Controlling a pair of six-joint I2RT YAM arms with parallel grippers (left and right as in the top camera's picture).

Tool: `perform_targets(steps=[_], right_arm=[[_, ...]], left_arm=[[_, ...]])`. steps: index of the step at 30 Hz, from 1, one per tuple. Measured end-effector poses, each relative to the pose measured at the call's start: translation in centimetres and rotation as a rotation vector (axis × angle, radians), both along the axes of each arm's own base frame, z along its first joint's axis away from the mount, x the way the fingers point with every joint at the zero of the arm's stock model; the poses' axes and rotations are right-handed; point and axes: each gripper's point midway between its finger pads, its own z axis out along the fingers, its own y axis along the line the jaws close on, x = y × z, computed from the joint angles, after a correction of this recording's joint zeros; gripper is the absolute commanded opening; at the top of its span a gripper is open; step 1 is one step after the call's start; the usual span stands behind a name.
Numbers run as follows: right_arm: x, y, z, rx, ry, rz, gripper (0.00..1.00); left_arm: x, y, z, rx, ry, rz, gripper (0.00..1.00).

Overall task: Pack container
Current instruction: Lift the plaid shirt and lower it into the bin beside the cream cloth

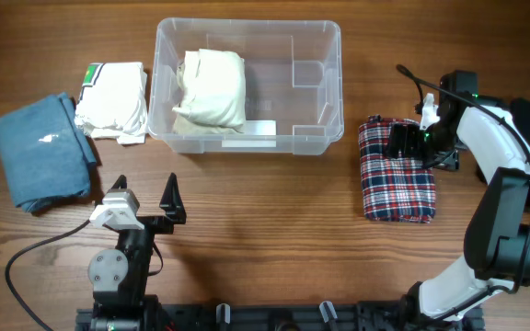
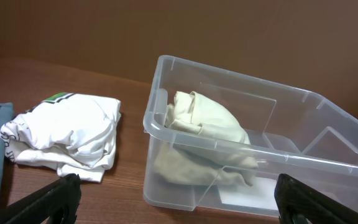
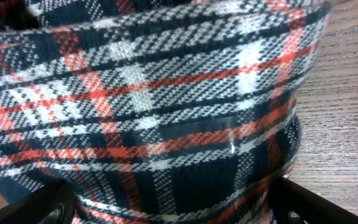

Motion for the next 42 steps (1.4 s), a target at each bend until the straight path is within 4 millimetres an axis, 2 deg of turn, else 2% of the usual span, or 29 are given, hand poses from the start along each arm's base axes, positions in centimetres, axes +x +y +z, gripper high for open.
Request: perform_targets(steps=[1,2,3,6,8,10,13,17,22,26,29,32,34,37,39,40,42], right_arm=[[0.1,0.0,0.0,0.003,-0.003,-0.002,0.73],[0.2,0.1,0.0,0.007,-0.007,0.000,0.57],[0.3,0.2,0.0,0.013,-0.014,-0.003,0.49],[0.5,0.3,0.0,0.017,-0.021,-0.012,0.41],[0.6,0.3,0.1,0.017,-0.022,-0.020,0.29],[0.6,0.2,0.1,0.016,-0.022,-0.035,0.24],[0.7,0.2,0.1,0.014,-0.024,-0.041,0.05],[1.0,0.1,0.3,0.013,-0.030,-0.064,0.04],[2.9,-0.7,2.9,-0.016,-0.068,-0.085,0.04],[5.8,-1.3,7.8,-0.036,-0.189,-0.094,0.04],[7.7,-1.2,13.6,-0.051,-0.335,-0.092,0.04],[9.0,0.1,19.2,-0.054,-0.476,-0.069,0.04],[9.5,1.7,23.0,-0.044,-0.573,-0.051,0.04],[9.7,4.3,26.6,-0.012,-0.667,-0.033,0.04],[10.1,7.4,29.2,0.031,-0.758,0.003,0.04],[10.2,8.5,30.0,0.050,-0.788,0.011,0.04],[10.6,12.0,31.7,0.113,-0.856,0.043,0.04]], left_arm=[[0.0,0.0,0.0,0.000,0.000,0.000,1.00],[0.0,0.0,0.0,0.000,0.000,0.000,1.00],[0.0,0.0,0.0,0.000,0.000,0.000,1.00],[0.0,0.0,0.0,0.000,0.000,0.000,1.00],[0.0,0.0,0.0,0.000,0.000,0.000,1.00],[0.0,0.0,0.0,0.000,0.000,0.000,1.00],[0.0,0.0,0.0,0.000,0.000,0.000,1.00],[0.0,0.0,0.0,0.000,0.000,0.000,1.00],[0.0,0.0,0.0,0.000,0.000,0.000,1.00],[0.0,0.0,0.0,0.000,0.000,0.000,1.00],[0.0,0.0,0.0,0.000,0.000,0.000,1.00],[0.0,0.0,0.0,0.000,0.000,0.000,1.00],[0.0,0.0,0.0,0.000,0.000,0.000,1.00],[0.0,0.0,0.0,0.000,0.000,0.000,1.00],[0.0,0.0,0.0,0.000,0.000,0.000,1.00],[0.0,0.0,0.0,0.000,0.000,0.000,1.00],[0.0,0.0,0.0,0.000,0.000,0.000,1.00]])
